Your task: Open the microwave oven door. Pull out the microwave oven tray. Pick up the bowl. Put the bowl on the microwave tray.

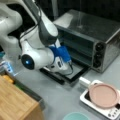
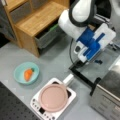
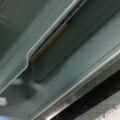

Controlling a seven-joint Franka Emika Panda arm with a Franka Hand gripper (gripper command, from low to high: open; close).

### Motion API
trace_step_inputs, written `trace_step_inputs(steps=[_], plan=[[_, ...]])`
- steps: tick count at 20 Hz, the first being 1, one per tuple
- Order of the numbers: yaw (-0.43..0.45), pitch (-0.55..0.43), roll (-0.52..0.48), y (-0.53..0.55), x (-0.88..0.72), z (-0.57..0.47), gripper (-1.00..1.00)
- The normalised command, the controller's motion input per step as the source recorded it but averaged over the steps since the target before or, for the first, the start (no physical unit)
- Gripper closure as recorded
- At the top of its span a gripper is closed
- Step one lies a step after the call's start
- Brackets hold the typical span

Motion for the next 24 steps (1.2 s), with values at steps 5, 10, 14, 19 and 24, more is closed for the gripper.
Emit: trace_step_inputs(steps=[5, 10, 14, 19, 24], plan=[[-0.046, -0.155, 0.228, 0.16, -0.04, -0.18, -1.00], [-0.064, -0.115, 0.213, 0.11, -0.04, -0.10, -1.00], [-0.079, -0.086, 0.204, 0.05, -0.05, -0.07, -1.00], [-0.091, -0.090, 0.186, 0.03, -0.03, -0.08, -1.00], [-0.096, -0.093, 0.178, 0.02, -0.03, -0.09, -1.00]])
